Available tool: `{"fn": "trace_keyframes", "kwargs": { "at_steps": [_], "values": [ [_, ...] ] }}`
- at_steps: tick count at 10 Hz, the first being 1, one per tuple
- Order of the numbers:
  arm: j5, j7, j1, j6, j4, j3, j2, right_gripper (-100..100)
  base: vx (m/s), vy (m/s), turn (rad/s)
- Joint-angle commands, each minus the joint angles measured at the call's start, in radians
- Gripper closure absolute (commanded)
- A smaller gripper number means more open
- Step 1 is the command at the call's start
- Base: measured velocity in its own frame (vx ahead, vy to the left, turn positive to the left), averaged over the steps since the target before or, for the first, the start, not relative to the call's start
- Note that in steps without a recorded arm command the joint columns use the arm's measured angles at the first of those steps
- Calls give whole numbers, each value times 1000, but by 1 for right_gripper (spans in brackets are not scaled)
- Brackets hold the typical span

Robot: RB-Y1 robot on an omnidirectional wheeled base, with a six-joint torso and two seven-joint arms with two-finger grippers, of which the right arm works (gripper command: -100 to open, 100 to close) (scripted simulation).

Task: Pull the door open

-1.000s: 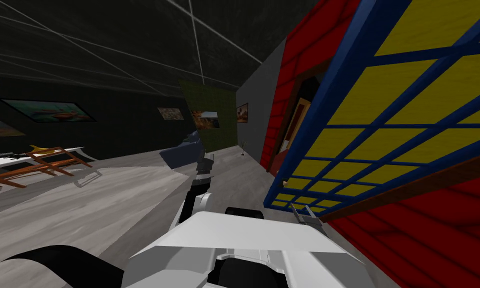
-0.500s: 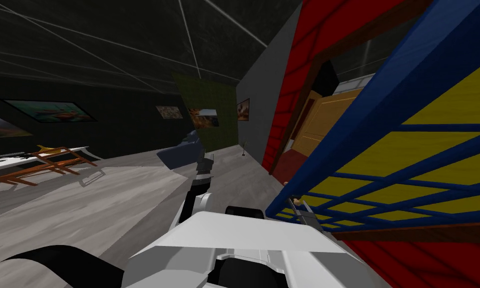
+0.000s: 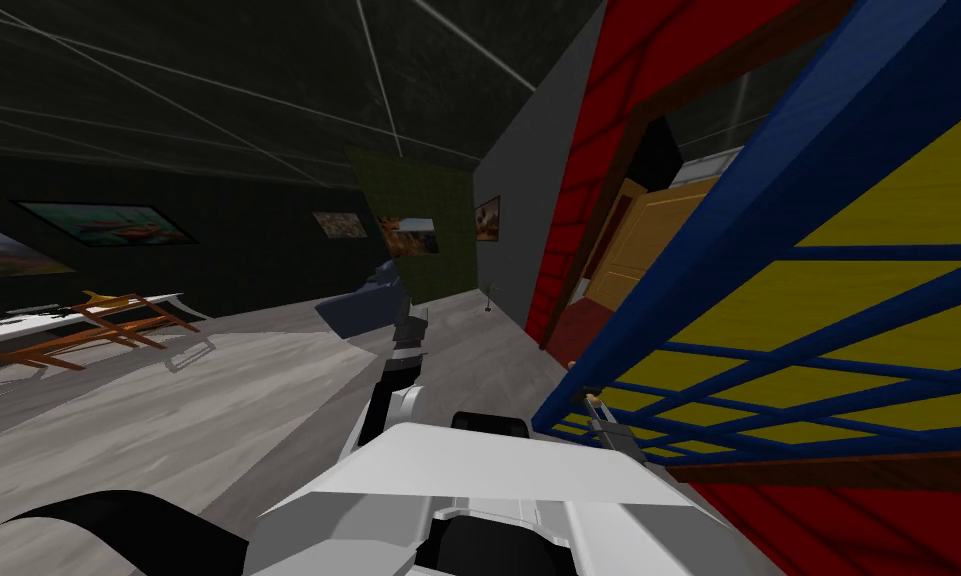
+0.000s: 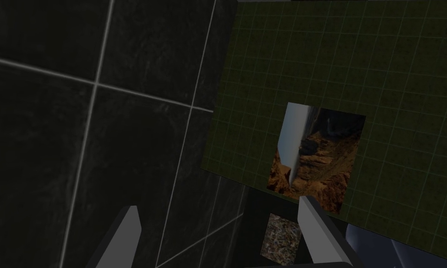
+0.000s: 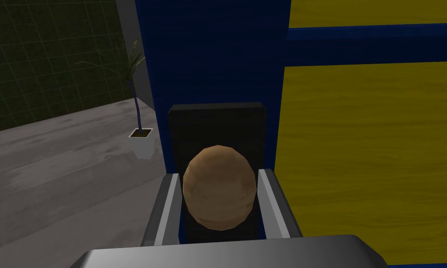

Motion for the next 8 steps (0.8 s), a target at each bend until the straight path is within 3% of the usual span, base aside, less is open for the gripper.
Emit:
{"fn": "trace_keyframes", "kwargs": {
  "at_steps": [1,3,8],
  "values": [
    [-1,0,1,-3,0,-1,-1,100,-8,0,-2],
    [6,-6,2,-9,5,9,-4,100,-54,-5,52],
    [26,-29,6,-44,23,39,-20,100,-183,-57,110]
  ]
}}
